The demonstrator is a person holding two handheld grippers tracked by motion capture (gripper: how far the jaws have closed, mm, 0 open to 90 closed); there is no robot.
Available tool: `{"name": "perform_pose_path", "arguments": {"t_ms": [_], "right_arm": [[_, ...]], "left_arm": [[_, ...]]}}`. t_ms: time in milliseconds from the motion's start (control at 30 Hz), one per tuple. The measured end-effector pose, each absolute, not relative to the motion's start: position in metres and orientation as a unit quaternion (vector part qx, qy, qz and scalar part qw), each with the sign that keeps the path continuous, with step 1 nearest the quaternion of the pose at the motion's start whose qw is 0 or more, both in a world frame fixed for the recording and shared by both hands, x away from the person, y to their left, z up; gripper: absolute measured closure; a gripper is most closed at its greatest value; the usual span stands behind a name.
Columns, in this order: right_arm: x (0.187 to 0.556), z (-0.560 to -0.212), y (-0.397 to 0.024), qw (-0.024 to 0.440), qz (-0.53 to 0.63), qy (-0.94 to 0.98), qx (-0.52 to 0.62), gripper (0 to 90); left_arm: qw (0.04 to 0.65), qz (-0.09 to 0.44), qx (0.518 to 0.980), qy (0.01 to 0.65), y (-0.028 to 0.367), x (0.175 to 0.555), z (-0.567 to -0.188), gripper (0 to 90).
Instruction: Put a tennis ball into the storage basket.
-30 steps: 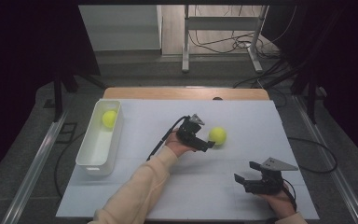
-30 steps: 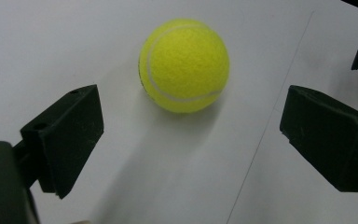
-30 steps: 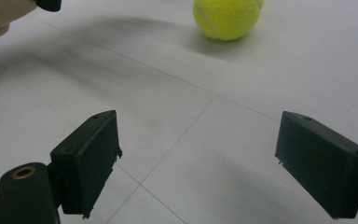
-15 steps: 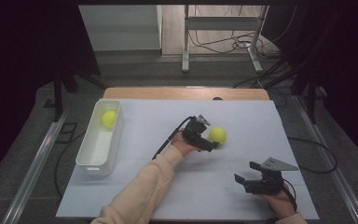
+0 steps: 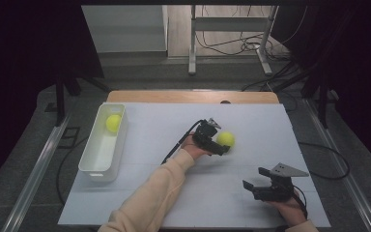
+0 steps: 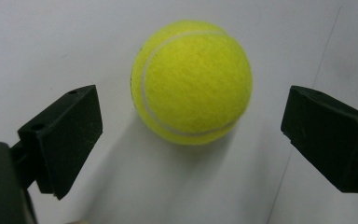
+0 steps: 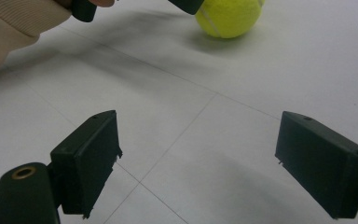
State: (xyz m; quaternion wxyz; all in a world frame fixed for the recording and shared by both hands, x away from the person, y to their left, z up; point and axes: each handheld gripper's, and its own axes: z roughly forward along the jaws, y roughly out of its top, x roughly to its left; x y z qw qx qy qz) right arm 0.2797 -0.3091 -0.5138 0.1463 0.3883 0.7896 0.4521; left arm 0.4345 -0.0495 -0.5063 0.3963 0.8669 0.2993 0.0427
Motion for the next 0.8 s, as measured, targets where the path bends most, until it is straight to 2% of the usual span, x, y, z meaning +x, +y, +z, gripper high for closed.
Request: {"name": "perform_pose_path", "arguments": {"t_ms": [367,467,600,800], "right_arm": [[0.280,-0.514,-0.310,0.146,0.452,0.790,0.388,14.1],[0.280,-0.514,-0.310,0.145,0.452,0.790,0.388,14.1],[0.279,-0.514,-0.310,0.144,0.452,0.790,0.388,14.1],[0.279,-0.514,-0.310,0.145,0.452,0.790,0.388,14.1]], "left_arm": [[0.385,0.044,0.871,0.302,-0.064,0.446,-0.512,7.1],[0.392,0.043,0.867,0.304,-0.064,0.448,-0.512,10.2],[0.403,0.024,0.864,0.300,-0.063,0.449,-0.513,24.9],[0.395,0.029,0.868,0.300,-0.061,0.448,-0.510,26.1]]}}
